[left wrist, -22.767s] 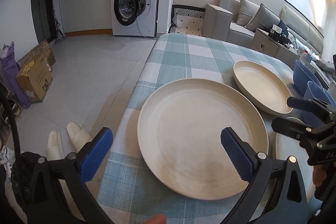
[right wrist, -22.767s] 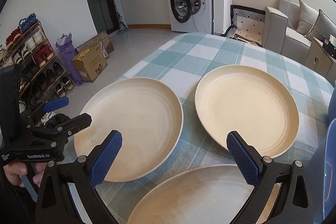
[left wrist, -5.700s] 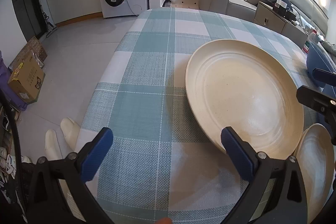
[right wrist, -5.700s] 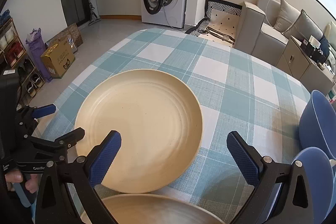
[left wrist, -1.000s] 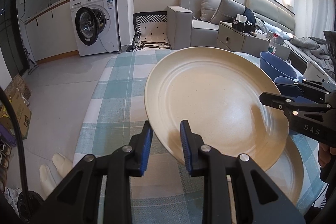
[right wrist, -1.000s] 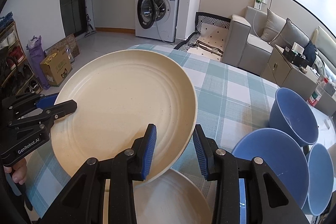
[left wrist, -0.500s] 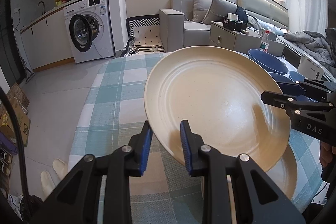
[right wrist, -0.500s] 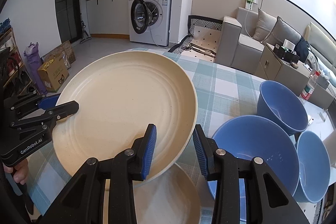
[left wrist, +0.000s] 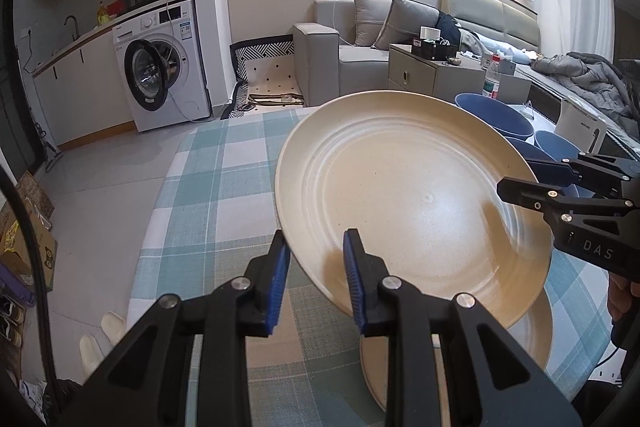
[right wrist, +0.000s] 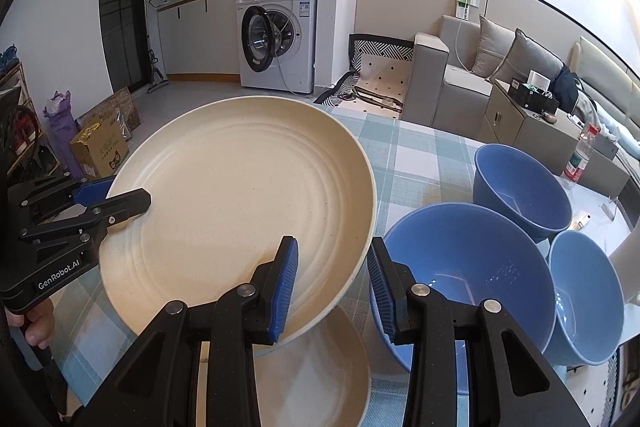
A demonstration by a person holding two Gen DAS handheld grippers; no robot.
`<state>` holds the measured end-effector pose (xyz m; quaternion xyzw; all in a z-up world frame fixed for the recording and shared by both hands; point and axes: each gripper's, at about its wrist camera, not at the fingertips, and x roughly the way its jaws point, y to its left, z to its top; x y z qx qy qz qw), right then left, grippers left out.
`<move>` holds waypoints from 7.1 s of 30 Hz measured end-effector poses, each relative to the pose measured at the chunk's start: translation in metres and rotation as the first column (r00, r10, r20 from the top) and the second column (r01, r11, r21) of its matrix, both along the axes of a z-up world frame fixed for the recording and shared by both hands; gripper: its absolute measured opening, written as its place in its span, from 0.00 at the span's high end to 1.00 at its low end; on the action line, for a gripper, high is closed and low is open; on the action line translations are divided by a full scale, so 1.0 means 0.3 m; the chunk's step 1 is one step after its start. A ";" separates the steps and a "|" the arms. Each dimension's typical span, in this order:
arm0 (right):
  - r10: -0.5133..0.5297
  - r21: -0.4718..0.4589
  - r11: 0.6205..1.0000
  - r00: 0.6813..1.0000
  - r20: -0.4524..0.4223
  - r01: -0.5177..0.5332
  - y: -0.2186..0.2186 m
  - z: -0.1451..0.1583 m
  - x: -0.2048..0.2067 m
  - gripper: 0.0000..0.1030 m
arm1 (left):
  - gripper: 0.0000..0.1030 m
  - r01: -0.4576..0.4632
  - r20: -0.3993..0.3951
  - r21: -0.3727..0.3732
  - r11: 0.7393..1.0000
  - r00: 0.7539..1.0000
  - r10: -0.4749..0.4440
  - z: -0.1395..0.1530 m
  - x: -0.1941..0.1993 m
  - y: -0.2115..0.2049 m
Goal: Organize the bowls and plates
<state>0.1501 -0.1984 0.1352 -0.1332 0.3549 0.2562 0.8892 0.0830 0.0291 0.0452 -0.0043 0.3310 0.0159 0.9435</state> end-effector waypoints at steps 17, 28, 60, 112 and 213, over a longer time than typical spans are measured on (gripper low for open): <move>-0.036 0.015 0.999 0.999 0.002 0.036 -0.062 -0.003 -0.062 0.64 | 0.76 0.037 -0.008 0.034 0.999 0.999 -0.037 0.007 -0.015 -0.047; -0.035 0.027 0.999 0.999 -0.014 0.035 -0.092 -0.024 -0.098 0.64 | 0.75 0.055 -0.042 0.033 0.998 0.998 -0.054 -0.038 -0.043 -0.063; -0.026 0.028 0.999 0.999 -0.034 0.027 -0.164 -0.079 -0.207 0.64 | 0.75 0.068 -0.071 0.034 0.997 0.995 -0.066 -0.070 -0.090 -0.087; -0.025 -0.030 0.999 0.990 -0.139 0.020 -0.196 -0.224 -0.287 0.64 | 0.72 0.100 -0.182 0.087 0.991 0.980 -0.083 -0.188 -0.114 -0.151; -0.089 0.103 0.991 0.993 0.083 0.080 -0.535 0.137 -0.201 0.01 | 0.05 0.144 0.004 -0.057 0.988 0.990 -0.144 0.063 -0.008 -0.291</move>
